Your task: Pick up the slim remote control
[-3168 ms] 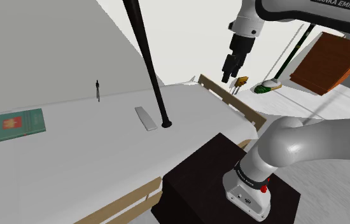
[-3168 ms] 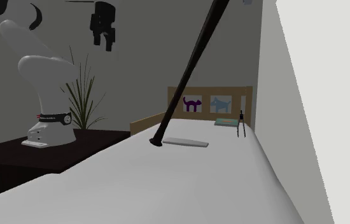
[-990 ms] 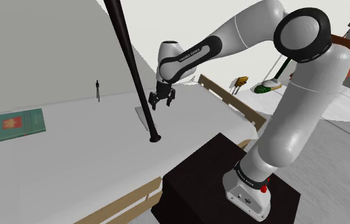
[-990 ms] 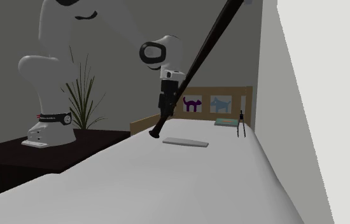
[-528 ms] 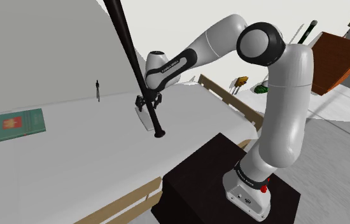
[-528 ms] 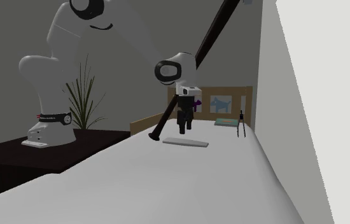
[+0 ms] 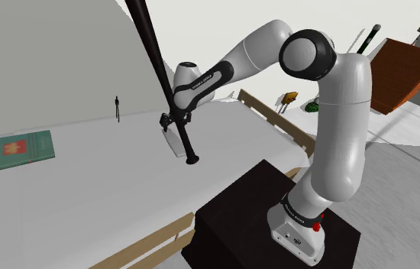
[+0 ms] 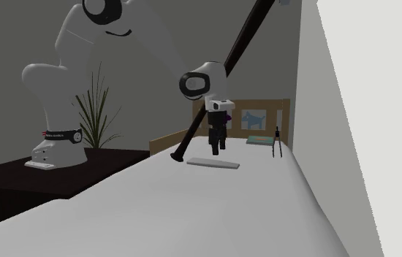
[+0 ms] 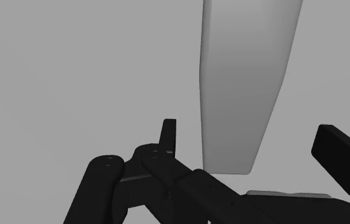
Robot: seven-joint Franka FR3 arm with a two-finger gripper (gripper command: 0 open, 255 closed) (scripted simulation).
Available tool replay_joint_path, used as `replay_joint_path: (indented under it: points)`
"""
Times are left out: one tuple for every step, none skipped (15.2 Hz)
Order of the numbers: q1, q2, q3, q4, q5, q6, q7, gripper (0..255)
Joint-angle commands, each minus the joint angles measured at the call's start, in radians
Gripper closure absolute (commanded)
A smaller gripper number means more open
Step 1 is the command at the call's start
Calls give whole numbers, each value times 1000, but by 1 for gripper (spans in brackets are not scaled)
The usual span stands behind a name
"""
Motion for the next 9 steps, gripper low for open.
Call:
replay_joint_path:
  points:
    - [15,92,4,12,-2,0,9,0]
    - [29,98,5,18,-5,0,26,255]
    - [23,92,4,6,-4,6,20,255]
    - [24,98,3,-19,-7,36,24,255]
    - [16,96,1,-26,-6,42,14,255]
    - [16,99,2,-24,-6,44,14,255]
    - [15,73,2,-74,-6,67,16,255]
    - [29,48,4,-91,-8,59,35,255]
    - [24,39,2,-135,-8,94,31,255]
